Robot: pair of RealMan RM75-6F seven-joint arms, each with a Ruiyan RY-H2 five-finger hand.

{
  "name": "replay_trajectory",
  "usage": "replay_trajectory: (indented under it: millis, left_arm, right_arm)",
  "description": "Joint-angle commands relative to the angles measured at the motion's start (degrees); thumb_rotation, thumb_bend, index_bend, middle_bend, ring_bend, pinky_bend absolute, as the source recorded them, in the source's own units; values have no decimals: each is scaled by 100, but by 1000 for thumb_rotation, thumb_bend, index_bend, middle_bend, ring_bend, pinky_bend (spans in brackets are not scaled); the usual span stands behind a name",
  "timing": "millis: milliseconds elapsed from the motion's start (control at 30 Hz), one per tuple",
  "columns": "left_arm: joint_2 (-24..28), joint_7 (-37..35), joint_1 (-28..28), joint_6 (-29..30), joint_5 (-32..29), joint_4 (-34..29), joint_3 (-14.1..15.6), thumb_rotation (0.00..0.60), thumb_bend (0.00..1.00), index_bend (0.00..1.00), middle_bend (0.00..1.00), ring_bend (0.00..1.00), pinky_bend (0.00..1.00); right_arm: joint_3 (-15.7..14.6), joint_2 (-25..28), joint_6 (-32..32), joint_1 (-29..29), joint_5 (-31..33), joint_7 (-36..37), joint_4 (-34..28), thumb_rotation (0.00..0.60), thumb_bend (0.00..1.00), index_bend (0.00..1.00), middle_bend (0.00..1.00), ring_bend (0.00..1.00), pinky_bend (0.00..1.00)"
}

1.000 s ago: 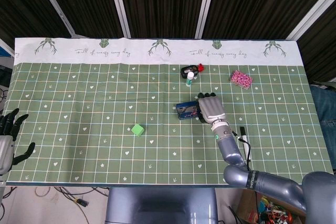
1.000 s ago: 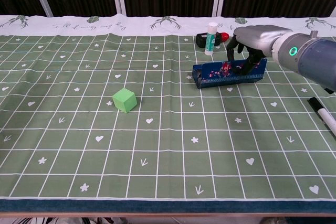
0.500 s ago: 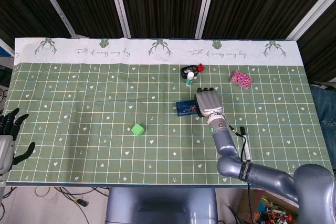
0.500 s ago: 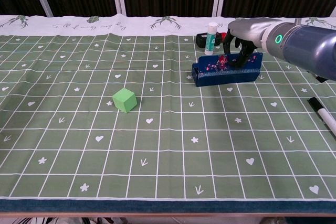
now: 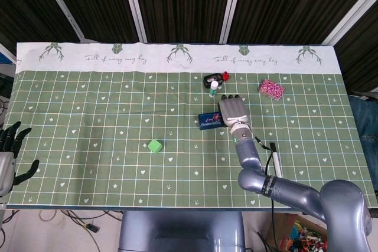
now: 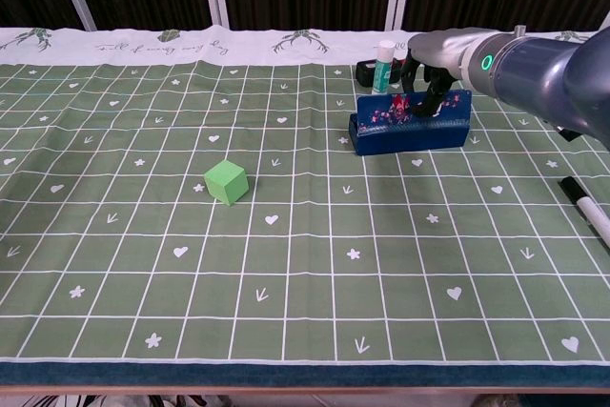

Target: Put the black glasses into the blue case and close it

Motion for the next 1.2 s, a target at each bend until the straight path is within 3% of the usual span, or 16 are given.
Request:
replay_trajectory:
  millis: [33,167,267,533,733,933,1200]
  left_arm:
    - [1,-2,0,-2,5,2,3,600,315,131,0,0,0]
    - [1,0,-1,-2,10,0,6,600,315,131,0,0,0]
    - [0,-1,-1,-3,9,3,7,600,315,131,0,0,0]
    - [-8,16,-7,-15,9,12,10,600,315,131,0,0,0]
    - [-6,3,-12,-27,-4,27,4,600,314,131,0,0,0]
    - [-8,-5,-16,-17,5,28,-3,600,314,131,0,0,0]
    - [-44,93,-18,4,67,6,28,600,315,131,0,0,0]
  right_arm:
    - [-24,-44,-71,74,122,-42,115,600,526,413,220,232,243]
    - [-21,-90,-98,129,187,-15,219,600,495,122,169,211,243]
    - [20,-123,-120,167,198,68,285,600,484,10,132,188,238]
    - [105,-9,-87,150,-42,430,135,600,482,0,105,164,231]
    - [82,413,329,-170,-357,762,-584,600,443,0,109,164,231]
    - [-348,1221,982,-845,-1137,1041,-1832,600,275,0,109,164,231]
    - [-910,2200,1740,-1905,-2290,1953,-3016,600,259,0,109,164,222]
